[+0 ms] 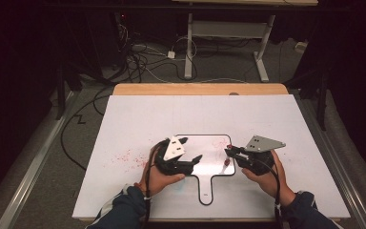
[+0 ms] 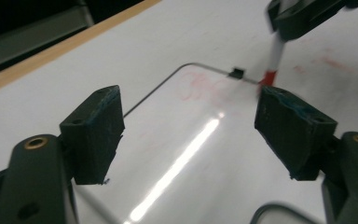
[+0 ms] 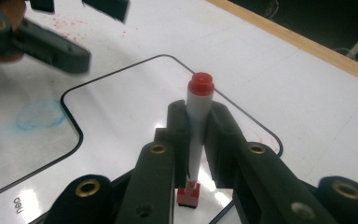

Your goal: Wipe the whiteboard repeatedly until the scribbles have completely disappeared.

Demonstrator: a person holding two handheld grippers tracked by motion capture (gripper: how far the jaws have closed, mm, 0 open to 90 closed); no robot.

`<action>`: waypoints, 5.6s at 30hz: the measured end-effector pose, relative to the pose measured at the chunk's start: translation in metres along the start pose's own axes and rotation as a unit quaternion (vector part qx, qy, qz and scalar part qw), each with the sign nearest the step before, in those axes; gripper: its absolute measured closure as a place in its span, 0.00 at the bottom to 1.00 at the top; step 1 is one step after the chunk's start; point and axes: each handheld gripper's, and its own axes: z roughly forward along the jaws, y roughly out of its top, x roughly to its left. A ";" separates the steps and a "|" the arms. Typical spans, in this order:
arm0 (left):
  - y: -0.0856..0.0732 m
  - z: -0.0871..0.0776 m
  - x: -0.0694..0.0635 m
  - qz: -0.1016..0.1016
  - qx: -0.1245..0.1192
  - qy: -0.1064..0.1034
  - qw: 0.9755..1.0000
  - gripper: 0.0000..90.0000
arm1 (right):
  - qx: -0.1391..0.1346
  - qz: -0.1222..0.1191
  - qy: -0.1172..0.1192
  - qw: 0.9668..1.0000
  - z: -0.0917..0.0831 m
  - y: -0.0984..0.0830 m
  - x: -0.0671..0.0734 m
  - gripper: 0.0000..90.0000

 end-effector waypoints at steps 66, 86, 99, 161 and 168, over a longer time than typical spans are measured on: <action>-0.030 -0.090 0.028 -0.005 0.018 0.088 0.996 0.22 | -0.029 -0.005 -0.067 0.997 0.057 0.016 -0.045 0.90; -0.029 -0.091 0.029 -0.006 0.016 0.088 0.996 0.22 | -0.033 -0.008 -0.054 0.998 0.066 0.023 -0.031 0.90; -0.030 -0.090 0.028 -0.002 0.017 0.086 0.996 0.22 | -0.045 0.016 -0.068 0.997 0.080 0.026 -0.042 0.90; -0.033 -0.089 0.025 0.001 0.031 0.077 0.997 0.22 | -0.042 0.010 -0.025 0.999 0.033 0.002 -0.025 0.90; -0.033 -0.088 0.024 0.000 0.033 0.076 0.997 0.22 | -0.042 0.005 -0.039 0.998 0.033 0.001 -0.031 0.90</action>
